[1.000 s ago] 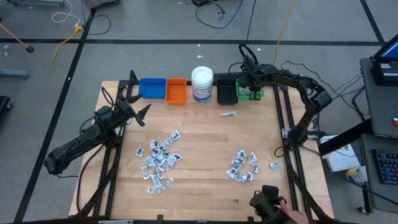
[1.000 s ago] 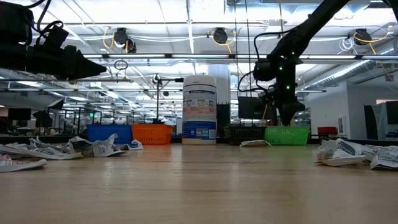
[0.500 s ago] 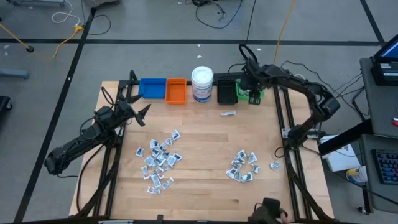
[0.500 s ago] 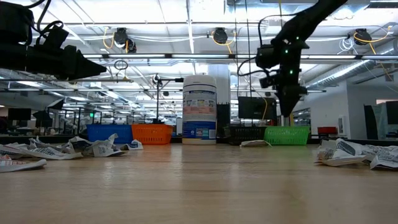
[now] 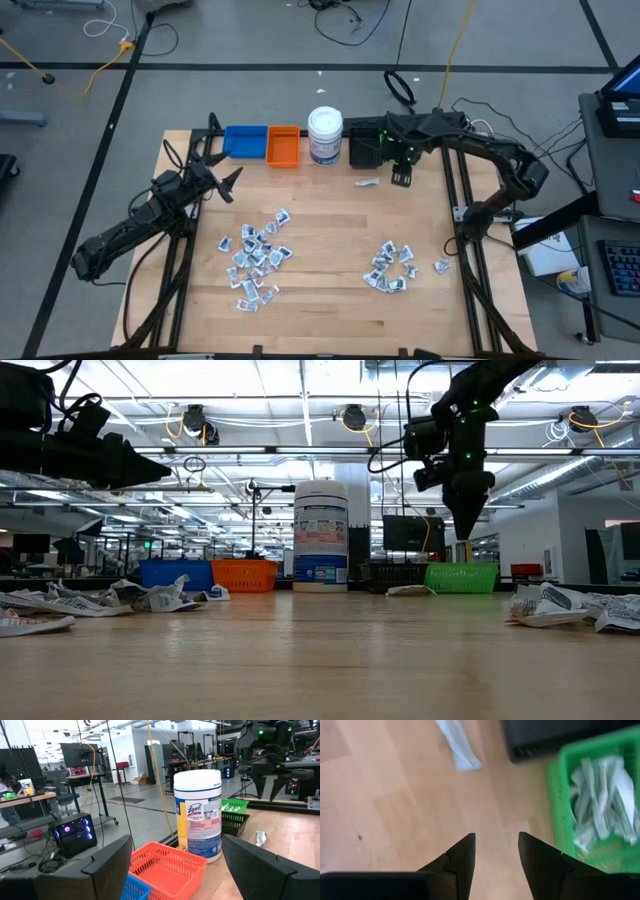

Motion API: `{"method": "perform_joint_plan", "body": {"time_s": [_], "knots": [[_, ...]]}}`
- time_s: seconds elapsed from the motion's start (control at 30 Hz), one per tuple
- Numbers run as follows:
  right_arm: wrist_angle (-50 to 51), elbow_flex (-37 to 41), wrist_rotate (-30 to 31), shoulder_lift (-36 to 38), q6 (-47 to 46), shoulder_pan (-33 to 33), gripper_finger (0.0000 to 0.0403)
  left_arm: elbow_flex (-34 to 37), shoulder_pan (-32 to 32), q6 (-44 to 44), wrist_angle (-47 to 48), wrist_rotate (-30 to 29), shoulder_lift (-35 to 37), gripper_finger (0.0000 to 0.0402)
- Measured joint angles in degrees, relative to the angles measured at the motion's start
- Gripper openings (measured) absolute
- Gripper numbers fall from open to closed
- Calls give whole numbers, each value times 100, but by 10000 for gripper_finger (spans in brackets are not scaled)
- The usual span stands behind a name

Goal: Pick & Place First Aid Supplies
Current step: Put the bandage into the green bin

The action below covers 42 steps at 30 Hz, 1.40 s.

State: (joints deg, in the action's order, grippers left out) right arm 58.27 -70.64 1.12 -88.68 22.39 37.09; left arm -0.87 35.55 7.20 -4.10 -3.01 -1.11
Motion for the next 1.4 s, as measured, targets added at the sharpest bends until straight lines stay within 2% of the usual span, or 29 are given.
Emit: {"method": "perform_joint_plan", "body": {"time_s": [0.23,0.47,0.93,1.13,1.27,1.4], "knots": [[-525,-1,-270,-34,571,-405,139,-2,-2,0,1,0,0,310],[-1055,4,-281,-519,721,-776,139,-2,-2,0,0,0,0,310],[-1587,4,-225,-1693,869,-832,139,0,-2,0,0,-2,0,310],[-1882,4,185,-1819,884,-832,136,0,-2,0,2,-2,-1,310],[-1860,4,182,-1816,1110,-836,101,-2,0,0,0,0,0,310],[-1782,4,168,-1810,1130,-849,30,-2,-2,0,0,-2,-1,310]]}}
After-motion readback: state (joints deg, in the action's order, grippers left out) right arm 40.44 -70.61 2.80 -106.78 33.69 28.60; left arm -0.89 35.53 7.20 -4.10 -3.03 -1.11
